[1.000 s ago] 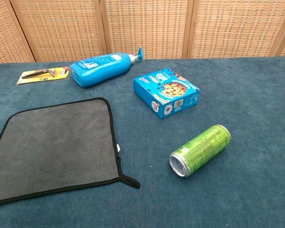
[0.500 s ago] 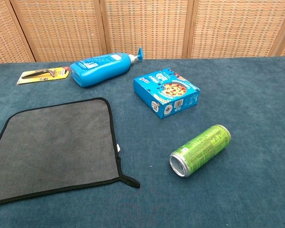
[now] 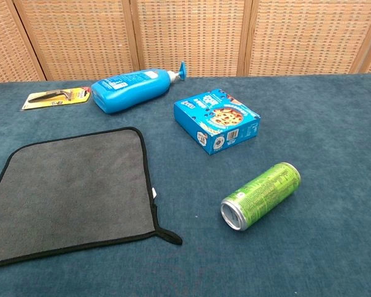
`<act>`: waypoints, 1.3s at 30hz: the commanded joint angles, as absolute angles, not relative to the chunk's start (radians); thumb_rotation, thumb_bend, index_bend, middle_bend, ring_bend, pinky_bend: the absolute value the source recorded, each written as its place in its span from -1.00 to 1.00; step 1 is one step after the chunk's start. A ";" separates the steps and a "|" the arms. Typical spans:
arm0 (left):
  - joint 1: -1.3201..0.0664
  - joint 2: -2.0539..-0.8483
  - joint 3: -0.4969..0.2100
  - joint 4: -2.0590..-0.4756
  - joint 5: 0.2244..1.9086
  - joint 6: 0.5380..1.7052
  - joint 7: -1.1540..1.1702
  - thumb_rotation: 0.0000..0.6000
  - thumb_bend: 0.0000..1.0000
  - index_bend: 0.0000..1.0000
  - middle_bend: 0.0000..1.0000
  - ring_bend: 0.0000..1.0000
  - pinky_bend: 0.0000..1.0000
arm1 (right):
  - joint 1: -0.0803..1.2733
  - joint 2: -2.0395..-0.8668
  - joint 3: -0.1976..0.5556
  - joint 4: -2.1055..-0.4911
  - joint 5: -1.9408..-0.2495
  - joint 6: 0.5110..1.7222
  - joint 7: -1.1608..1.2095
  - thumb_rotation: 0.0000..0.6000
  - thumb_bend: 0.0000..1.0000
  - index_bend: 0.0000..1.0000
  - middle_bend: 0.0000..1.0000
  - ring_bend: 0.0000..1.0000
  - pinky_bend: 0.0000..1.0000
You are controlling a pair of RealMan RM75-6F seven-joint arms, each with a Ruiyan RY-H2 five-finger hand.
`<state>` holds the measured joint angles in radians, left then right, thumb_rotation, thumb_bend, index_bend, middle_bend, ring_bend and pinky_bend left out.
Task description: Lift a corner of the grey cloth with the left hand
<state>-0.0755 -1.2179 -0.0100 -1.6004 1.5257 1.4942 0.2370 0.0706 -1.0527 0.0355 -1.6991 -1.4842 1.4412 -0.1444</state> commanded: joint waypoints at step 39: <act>-0.124 -1.344 0.113 -1.387 1.671 1.354 0.200 1.00 -0.70 -0.47 -1.00 -1.00 -1.00 | 0.062 -1.047 0.047 -1.700 -1.485 1.465 -0.121 1.00 -1.00 -1.00 -1.00 -1.00 -1.00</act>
<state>-0.1217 -1.3249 0.1101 -1.4062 1.6715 1.3635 0.1941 0.0621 -1.0475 0.0469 -1.7000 -1.4846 1.4645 -0.1211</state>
